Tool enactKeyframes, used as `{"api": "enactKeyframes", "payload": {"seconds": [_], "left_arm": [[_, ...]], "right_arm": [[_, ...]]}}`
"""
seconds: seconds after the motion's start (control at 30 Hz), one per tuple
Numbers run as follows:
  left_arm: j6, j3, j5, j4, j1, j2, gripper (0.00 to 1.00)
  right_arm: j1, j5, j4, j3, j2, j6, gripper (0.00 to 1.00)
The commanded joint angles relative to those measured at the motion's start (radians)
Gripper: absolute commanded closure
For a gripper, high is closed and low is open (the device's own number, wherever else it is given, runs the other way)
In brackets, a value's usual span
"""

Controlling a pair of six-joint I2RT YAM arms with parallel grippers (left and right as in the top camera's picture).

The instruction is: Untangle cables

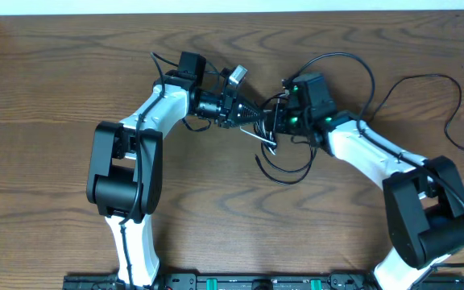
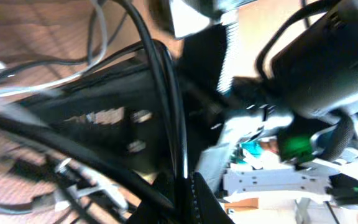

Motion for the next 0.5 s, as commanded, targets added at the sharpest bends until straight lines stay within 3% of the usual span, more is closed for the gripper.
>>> {"api": "enactKeyframes", "payload": {"seconds": [0.0, 0.23, 0.47], "left_arm": [[-0.075, 0.0, -0.148, 0.0, 0.001, 0.013, 0.92], [-0.18, 0.0, -0.352, 0.0, 0.001, 0.013, 0.92], [-0.229, 0.0, -0.442, -0.005, 0.001, 0.013, 0.92]], "right_arm": [[-0.063, -0.092, 0.005, 0.007, -0.102, -0.043, 0.99], [-0.147, -0.202, -0.014, 0.006, -0.301, -0.248, 0.99], [-0.218, -0.307, -0.029, 0.006, -0.439, -0.304, 0.99]]}}
